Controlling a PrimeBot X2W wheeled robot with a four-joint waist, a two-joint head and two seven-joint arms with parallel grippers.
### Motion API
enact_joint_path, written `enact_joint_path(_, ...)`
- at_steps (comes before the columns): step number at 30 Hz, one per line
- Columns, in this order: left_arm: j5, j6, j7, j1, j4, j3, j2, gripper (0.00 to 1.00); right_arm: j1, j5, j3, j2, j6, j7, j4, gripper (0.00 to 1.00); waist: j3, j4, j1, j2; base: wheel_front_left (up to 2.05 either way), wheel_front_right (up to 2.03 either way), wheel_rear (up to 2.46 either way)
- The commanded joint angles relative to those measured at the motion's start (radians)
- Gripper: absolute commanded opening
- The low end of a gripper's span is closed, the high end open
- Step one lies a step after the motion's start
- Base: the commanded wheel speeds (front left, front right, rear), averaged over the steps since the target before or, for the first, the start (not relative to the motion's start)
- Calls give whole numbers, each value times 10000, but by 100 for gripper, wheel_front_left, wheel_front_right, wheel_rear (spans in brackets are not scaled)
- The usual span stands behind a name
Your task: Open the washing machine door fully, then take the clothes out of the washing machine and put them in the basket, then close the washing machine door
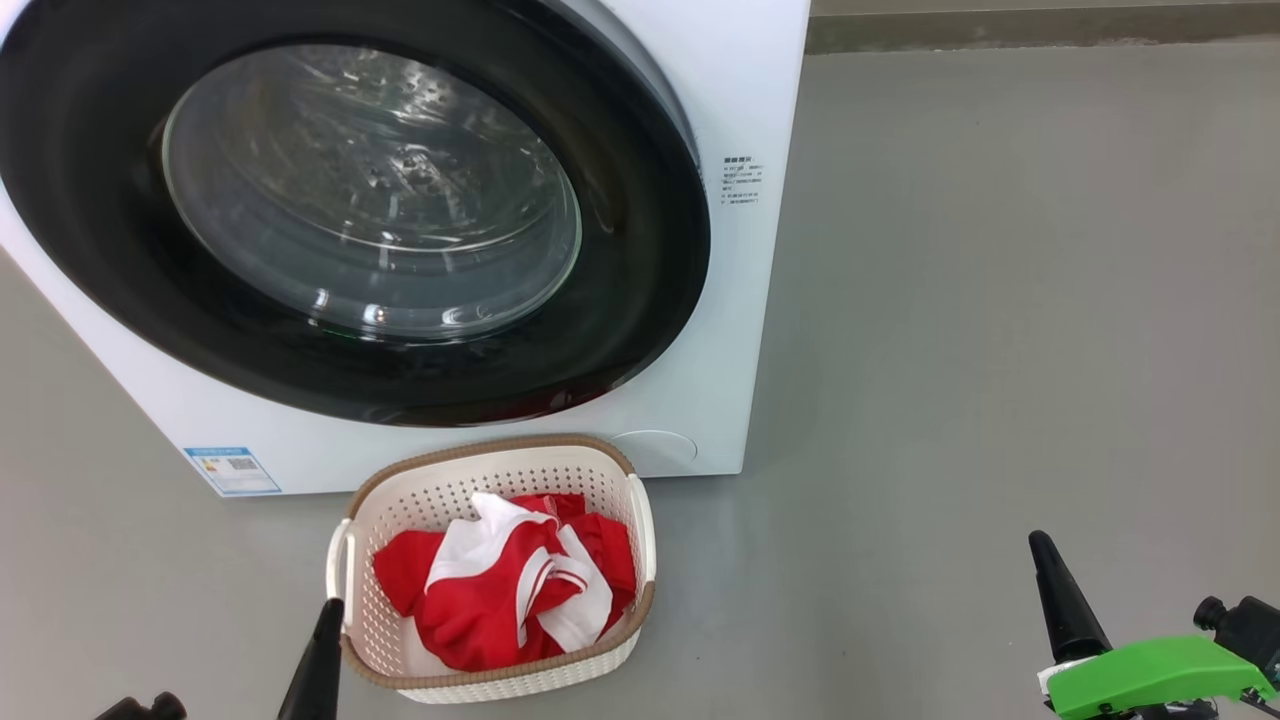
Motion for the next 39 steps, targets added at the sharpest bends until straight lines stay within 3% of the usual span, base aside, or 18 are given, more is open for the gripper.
enact_joint_path(1,-250,-39,65,-451,-177,282,62,0,-527,280,38,-179,-5,72,-300,0,-9,-8,-1,0,0,0,0)
enact_joint_path(39,-3783,-59,1134,-967,1,869,-187,0,-975,3887,-249,-250,-8,1170,-522,0,-217,-209,-1,0,0,0,0)
